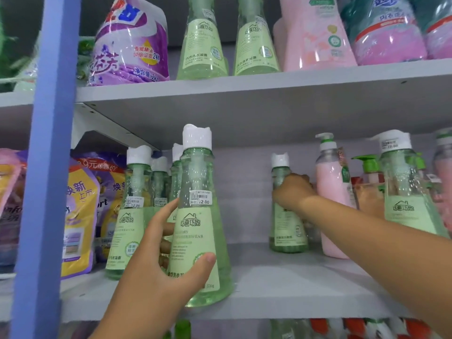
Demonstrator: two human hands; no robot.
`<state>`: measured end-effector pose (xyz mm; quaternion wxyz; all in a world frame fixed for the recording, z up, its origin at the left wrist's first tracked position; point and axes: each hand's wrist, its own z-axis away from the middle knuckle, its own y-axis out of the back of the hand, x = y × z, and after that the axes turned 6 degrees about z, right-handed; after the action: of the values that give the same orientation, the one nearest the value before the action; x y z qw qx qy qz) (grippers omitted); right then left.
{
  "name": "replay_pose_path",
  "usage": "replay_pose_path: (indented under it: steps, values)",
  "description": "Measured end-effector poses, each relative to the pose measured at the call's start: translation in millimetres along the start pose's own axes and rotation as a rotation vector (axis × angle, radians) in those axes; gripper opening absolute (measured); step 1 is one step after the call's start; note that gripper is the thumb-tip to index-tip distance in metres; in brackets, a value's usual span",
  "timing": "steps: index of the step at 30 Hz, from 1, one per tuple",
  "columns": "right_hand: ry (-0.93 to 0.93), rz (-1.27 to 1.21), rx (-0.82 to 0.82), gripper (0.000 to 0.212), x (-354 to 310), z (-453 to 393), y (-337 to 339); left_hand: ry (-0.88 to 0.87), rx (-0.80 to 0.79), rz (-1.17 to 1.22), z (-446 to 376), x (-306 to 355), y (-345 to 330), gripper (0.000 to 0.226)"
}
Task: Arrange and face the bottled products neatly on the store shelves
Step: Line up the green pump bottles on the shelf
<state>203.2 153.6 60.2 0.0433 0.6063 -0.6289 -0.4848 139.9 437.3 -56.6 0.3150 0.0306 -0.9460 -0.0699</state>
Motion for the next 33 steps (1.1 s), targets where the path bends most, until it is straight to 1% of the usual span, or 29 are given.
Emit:
replay_pose_path:
  steps: [3,6,8,10,12,14,17,20,22,25,28,29,31,33]
  values:
    - [0.071,-0.122,-0.132,0.035,-16,0,-5,0.018,-0.071,0.037,-4,-3,7,0.089]
    - [0.162,-0.267,-0.251,0.038,-34,0,-15,0.030,-0.136,0.067,-9,-5,13,0.092]
    - [0.205,-0.223,-0.322,0.049,-43,0,-21,0.026,-0.155,0.085,-11,-6,14,0.092]
    - [0.212,-0.176,-0.356,0.053,-50,-3,-28,0.016,-0.169,0.101,-12,-8,15,0.093]
    - [0.210,-0.160,-0.349,0.052,-54,-7,-35,0.002,-0.185,0.124,-12,-8,14,0.095]
    - [0.204,-0.166,-0.324,0.057,-55,-12,-44,-0.003,-0.192,0.145,-13,-7,14,0.101]
    - [0.219,-0.192,-0.288,0.062,-54,-20,-59,0.013,-0.169,0.167,-19,-7,14,0.110]
    - [0.234,-0.210,-0.240,0.065,-51,-28,-70,0.031,-0.189,0.149,-23,-9,15,0.119]
    - [0.242,-0.223,-0.235,0.064,-49,-31,-72,0.026,-0.194,0.109,-20,-9,14,0.114]
    - [0.241,-0.259,-0.255,0.061,-49,-31,-74,0.020,-0.193,0.068,-13,-7,13,0.097]
    - [0.180,-0.213,-0.285,0.067,-55,-23,-62,0.023,-0.166,0.033,-8,-4,11,0.093]
    - [0.178,-0.162,-0.288,0.067,-57,-19,-52,0.025,-0.146,0.017,-8,-2,8,0.094]
    - [0.225,-0.074,-0.286,0.059,-58,-6,-21,0.017,-0.106,-0.046,-7,7,0,0.093]
    - [0.295,-0.067,-0.296,0.050,-52,9,18,0.035,-0.108,-0.161,-9,21,-15,0.089]
